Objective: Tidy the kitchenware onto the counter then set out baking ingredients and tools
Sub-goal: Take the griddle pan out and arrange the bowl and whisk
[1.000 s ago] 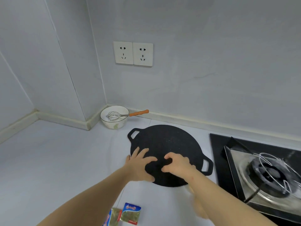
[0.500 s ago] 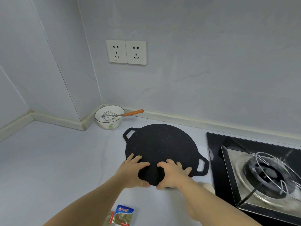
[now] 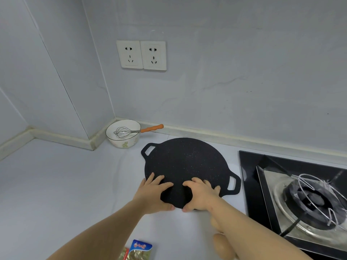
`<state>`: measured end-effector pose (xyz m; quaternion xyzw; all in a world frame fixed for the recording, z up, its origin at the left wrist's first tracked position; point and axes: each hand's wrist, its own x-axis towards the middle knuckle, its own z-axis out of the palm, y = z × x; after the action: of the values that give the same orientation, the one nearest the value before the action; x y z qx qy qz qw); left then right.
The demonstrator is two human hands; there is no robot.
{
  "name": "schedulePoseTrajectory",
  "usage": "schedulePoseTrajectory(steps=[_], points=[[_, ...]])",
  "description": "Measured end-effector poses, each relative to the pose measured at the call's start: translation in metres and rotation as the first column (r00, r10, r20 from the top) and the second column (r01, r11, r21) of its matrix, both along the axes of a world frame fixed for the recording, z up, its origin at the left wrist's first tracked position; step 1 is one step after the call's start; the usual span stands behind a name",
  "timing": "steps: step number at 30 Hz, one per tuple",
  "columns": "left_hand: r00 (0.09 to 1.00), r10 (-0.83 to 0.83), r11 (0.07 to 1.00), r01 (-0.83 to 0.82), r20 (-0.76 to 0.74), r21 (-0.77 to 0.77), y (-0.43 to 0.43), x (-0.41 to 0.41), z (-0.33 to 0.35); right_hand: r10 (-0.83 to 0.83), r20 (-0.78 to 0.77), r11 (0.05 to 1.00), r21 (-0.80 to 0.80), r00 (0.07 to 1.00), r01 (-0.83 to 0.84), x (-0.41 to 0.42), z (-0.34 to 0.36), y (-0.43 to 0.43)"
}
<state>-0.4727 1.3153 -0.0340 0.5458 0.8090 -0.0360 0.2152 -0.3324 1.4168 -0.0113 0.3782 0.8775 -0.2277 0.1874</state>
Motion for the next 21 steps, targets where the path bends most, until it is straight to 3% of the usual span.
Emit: schedulePoseTrajectory(steps=[14, 21], points=[[1.0, -0.002, 1.0, 0.002, 0.001, 0.0, 0.006, 0.001, -0.001, 0.094, 0.035, 0.995, 0.016, 0.995, -0.094, -0.002, 0.0, 0.015], [0.997, -0.024, 0.998, 0.019, -0.077, -0.062, 0.012, 0.019, 0.004, 0.148, 0.068, 0.988, 0.04, 0.987, -0.151, 0.009, 0.005, 0.022]])
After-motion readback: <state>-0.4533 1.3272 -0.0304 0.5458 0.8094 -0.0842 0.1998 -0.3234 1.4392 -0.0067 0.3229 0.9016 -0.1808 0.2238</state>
